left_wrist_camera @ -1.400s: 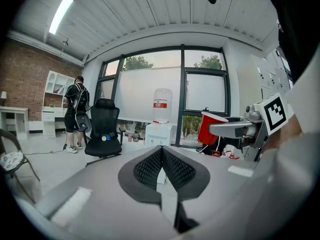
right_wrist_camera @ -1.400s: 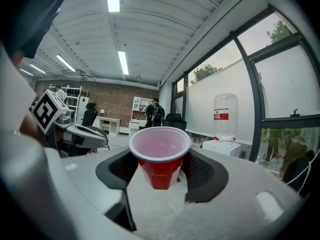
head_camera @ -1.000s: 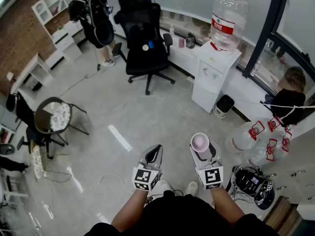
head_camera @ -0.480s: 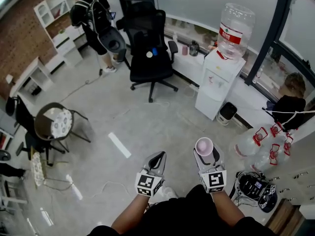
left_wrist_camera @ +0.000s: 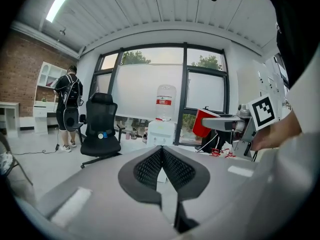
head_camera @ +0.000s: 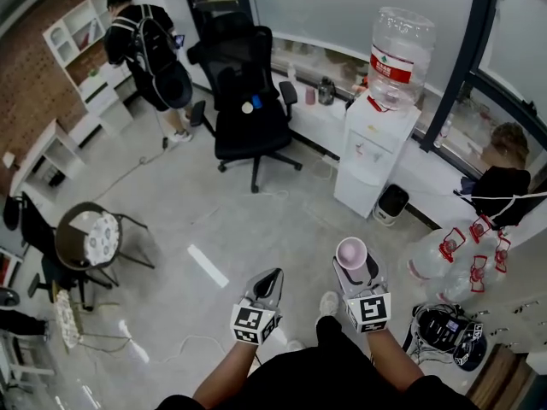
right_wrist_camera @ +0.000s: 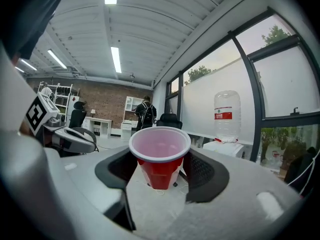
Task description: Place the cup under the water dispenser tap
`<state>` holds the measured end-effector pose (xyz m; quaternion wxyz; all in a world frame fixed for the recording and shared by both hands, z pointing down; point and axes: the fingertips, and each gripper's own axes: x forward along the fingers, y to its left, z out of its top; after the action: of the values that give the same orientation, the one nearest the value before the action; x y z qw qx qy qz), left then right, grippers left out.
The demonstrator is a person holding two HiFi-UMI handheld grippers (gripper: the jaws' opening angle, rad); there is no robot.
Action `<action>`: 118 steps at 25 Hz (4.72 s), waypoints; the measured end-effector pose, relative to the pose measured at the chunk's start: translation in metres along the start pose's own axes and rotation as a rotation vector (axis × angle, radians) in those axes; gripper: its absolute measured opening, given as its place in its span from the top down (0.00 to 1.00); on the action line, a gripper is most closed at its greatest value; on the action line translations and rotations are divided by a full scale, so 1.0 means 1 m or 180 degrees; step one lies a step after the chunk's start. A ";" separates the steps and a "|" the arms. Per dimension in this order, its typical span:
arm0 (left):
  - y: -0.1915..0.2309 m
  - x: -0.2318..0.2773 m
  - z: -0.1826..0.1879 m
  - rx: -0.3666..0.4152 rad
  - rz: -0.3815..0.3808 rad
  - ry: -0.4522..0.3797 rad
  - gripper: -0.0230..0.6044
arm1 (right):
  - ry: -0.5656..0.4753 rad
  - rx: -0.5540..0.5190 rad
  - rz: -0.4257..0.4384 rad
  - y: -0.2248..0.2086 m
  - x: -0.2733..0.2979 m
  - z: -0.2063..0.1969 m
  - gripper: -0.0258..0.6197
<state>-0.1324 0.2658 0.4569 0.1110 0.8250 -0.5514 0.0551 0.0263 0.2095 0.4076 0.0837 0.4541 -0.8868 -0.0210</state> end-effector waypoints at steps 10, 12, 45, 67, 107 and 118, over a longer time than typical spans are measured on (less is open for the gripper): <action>0.030 0.110 0.047 -0.0202 -0.0026 -0.0006 0.94 | -0.0021 0.0094 0.0119 -0.064 0.088 0.008 0.52; 0.038 0.130 0.054 -0.0155 0.0011 -0.0082 0.94 | -0.0002 0.0058 0.0146 -0.079 0.100 0.008 0.52; 0.154 0.357 0.114 0.0379 -0.0711 0.0160 0.94 | 0.0193 0.0283 -0.0646 -0.201 0.290 0.003 0.52; 0.214 0.450 0.096 0.0279 -0.1542 0.0355 0.94 | 0.0475 0.0508 -0.1539 -0.216 0.355 -0.044 0.51; 0.183 0.635 -0.153 0.0285 -0.1575 0.0346 0.94 | 0.0723 0.0675 -0.1903 -0.366 0.483 -0.415 0.50; 0.180 0.632 -0.166 0.0264 -0.1629 0.0434 0.94 | 0.0771 0.0698 -0.1974 -0.379 0.491 -0.424 0.50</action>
<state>-0.0495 -0.3275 0.7745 0.1243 0.9358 -0.3134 0.1032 0.1195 -0.3938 0.8458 0.1286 0.7074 -0.6872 0.1039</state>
